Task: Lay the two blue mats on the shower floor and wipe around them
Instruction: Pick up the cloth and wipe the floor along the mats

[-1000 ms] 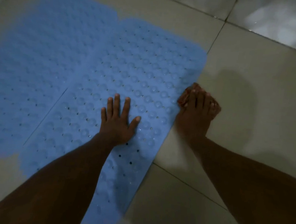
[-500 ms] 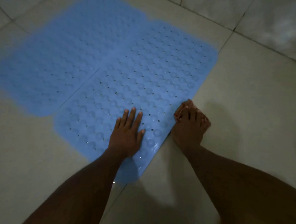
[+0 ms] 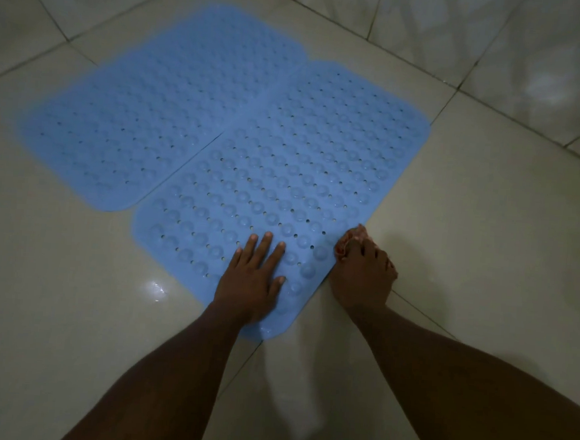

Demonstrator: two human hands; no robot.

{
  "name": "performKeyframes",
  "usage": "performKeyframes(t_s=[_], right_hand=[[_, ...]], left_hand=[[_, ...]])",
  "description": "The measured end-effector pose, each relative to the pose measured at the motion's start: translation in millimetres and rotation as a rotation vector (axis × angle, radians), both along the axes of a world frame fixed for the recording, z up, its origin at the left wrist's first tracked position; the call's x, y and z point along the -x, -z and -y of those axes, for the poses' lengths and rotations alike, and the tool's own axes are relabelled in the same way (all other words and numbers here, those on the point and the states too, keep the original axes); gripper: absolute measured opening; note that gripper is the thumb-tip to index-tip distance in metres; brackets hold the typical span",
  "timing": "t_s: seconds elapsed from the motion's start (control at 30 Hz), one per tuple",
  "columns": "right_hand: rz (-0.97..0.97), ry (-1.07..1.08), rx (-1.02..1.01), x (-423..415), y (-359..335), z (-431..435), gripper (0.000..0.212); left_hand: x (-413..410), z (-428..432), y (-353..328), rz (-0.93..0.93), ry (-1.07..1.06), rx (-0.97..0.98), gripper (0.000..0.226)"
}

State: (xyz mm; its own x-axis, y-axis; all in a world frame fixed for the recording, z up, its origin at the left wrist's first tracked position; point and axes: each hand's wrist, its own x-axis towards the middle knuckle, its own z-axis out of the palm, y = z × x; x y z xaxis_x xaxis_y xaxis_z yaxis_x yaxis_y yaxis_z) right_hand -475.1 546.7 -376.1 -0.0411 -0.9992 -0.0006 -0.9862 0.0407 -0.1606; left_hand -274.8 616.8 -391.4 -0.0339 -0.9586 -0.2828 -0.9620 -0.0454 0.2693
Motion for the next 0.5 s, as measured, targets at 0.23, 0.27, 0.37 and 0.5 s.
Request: performKeyframes(t_s=[0.23, 0.27, 0.37, 0.5], right_hand=[[-0.035, -0.027, -0.101, 1, -11, -15, 0.043], [-0.036, -0.043, -0.106, 2, -13, -18, 0.041], [-0.028, -0.077, -0.115, 3, -12, -27, 0.041], [0.039, -0.083, -0.084, 3, -9, -43, 0.039]], left_hand=[[-8, -14, 7, -0.027, 0.021, 0.067, 0.074], [-8, -15, 7, -0.019, 0.024, 0.062, 0.075], [-8, -17, 8, -0.023, 0.016, 0.053, 0.076], [-3, -22, 5, -0.030, -0.004, 0.058, 0.076]])
